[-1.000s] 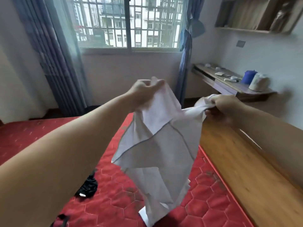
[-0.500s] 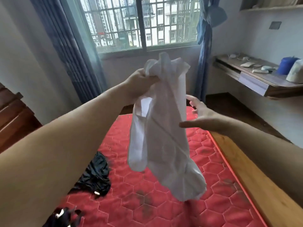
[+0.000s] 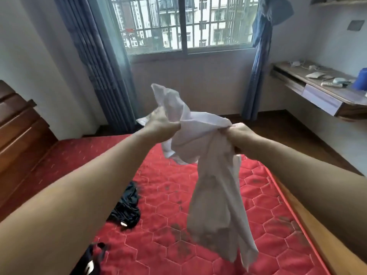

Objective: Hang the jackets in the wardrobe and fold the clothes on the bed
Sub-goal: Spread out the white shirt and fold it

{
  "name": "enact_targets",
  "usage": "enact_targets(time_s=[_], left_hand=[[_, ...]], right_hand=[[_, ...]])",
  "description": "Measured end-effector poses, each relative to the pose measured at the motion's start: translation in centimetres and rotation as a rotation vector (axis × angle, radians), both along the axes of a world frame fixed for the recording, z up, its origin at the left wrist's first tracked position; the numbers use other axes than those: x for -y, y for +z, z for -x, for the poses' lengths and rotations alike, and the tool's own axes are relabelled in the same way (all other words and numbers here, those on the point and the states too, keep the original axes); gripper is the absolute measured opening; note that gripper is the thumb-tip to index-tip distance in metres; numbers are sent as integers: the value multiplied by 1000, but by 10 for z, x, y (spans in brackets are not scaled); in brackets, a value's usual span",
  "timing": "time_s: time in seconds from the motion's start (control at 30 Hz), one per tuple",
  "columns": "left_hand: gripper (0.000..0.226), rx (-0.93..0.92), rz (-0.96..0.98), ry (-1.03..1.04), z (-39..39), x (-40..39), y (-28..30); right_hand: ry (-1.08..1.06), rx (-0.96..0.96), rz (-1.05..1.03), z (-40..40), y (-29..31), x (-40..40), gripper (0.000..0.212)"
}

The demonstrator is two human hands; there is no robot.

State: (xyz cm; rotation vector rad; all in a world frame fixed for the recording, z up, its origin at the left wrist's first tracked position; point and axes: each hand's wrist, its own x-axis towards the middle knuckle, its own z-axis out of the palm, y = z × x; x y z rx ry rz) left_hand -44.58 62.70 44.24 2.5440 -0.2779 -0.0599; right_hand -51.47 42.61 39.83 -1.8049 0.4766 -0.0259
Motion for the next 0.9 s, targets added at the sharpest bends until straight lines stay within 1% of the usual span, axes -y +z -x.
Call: enact_targets(time_s=[0.03, 0.1, 0.13, 0.17, 0.2, 0.23, 0.27, 0.3, 0.37, 0.43, 0.47, 0.5, 0.53, 0.6, 0.63, 0.7, 0.8, 0.87, 0.9], left_hand=[[50, -114, 34, -121, 4, -1, -11], [55, -534, 232, -369, 21, -4, -24], [54, -659, 307, -471, 28, -5, -29], [50, -687, 349, -553, 32, -4, -34], [44, -617, 348, -574, 35, -1, -39], [38, -486, 346, -528, 35, 3, -44], [30, -382, 404, -429, 36, 7, -46], [22, -354, 510, -324, 35, 9, -46], [12, -414, 735, -203, 28, 10, -49], [14, -470, 899, -141, 20, 7, -48], [15, -477, 959, -122, 18, 6, -48], [16, -483, 1006, -100, 16, 6, -48], [16, -491, 1033, -87, 14, 6, -48], [15, -516, 1055, -70, 12, 6, -50], [14, -518, 1049, -65, 11, 6, -50], [14, -465, 1029, -17, 5, 4, -50], [18, -326, 1011, 61, -10, -9, -46], [19, -258, 943, 81, -19, -22, -45], [19, -234, 899, 101, -24, -29, -47]], right_hand=[[-60, 17, -82, -6, 10, -5, 21], [-133, 57, -207, -14, 31, -14, 15], [-145, 85, -249, -16, 38, -18, 13], [-146, 119, -281, -18, 45, -22, 13], [-126, 154, -304, -19, 48, -26, 12], [-75, 185, -305, -19, 50, -29, 10], [-11, 208, -283, -18, 48, -33, 10], [45, 222, -230, -15, 45, -34, 13], [157, 229, -21, -7, 33, -34, 28], [234, 209, 168, 6, 17, -31, 40], [257, 192, 194, 14, 8, -30, 43], [279, 166, 176, 19, -1, -29, 45], [293, 124, 141, 24, -8, -28, 41], [294, 41, 122, 30, -17, -23, 28], [294, 34, 137, 33, -17, -19, 25], [303, 39, 163, 35, -13, -12, 24], [287, 28, 324, 38, -2, -2, 29], [259, 25, 402, 39, 5, 5, 26], [238, 28, 403, 39, 9, 7, 23]])
